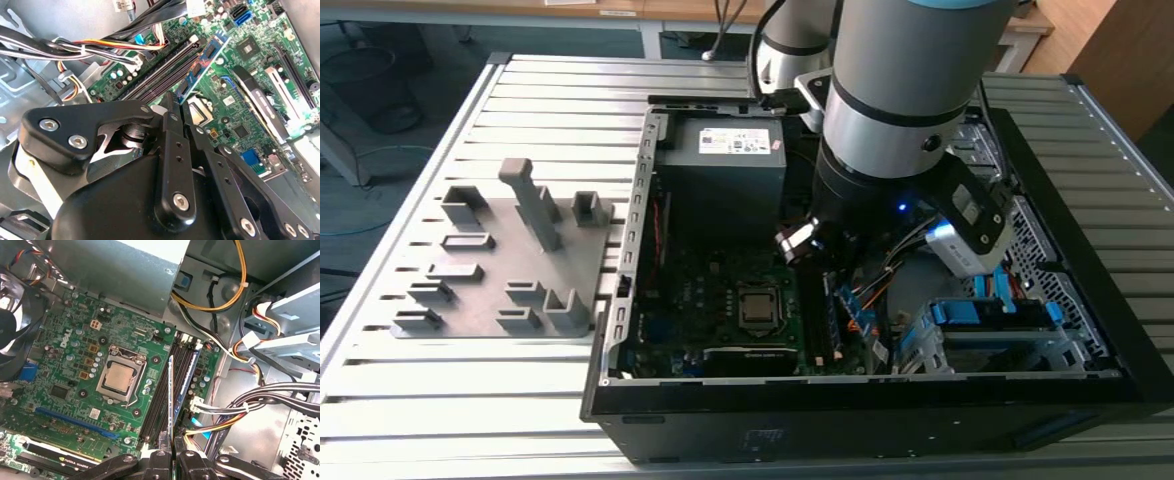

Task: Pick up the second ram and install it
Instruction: 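Insert the second ram into the second slot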

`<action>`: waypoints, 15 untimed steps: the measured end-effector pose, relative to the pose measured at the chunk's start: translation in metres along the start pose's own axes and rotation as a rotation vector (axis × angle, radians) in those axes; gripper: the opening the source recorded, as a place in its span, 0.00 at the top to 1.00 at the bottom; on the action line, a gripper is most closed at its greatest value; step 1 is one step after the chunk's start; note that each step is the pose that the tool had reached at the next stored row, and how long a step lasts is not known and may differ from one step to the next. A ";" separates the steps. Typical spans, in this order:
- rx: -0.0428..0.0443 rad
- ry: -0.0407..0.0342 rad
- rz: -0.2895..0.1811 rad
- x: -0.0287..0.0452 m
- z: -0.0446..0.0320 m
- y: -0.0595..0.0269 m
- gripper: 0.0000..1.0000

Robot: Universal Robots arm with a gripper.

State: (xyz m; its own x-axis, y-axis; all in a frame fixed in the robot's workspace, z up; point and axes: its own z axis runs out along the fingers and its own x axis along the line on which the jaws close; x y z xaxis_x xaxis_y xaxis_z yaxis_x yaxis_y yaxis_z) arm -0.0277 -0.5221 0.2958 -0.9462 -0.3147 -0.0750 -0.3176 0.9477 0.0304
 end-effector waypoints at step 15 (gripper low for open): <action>0.0113 -0.0002 0.071 0.0000 0.0005 0.0000 0.86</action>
State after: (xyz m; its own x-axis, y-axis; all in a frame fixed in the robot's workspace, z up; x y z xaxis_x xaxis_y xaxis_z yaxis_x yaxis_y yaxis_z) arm -0.0277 -0.5221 0.2953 -0.9662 -0.2470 -0.0733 -0.2494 0.9681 0.0243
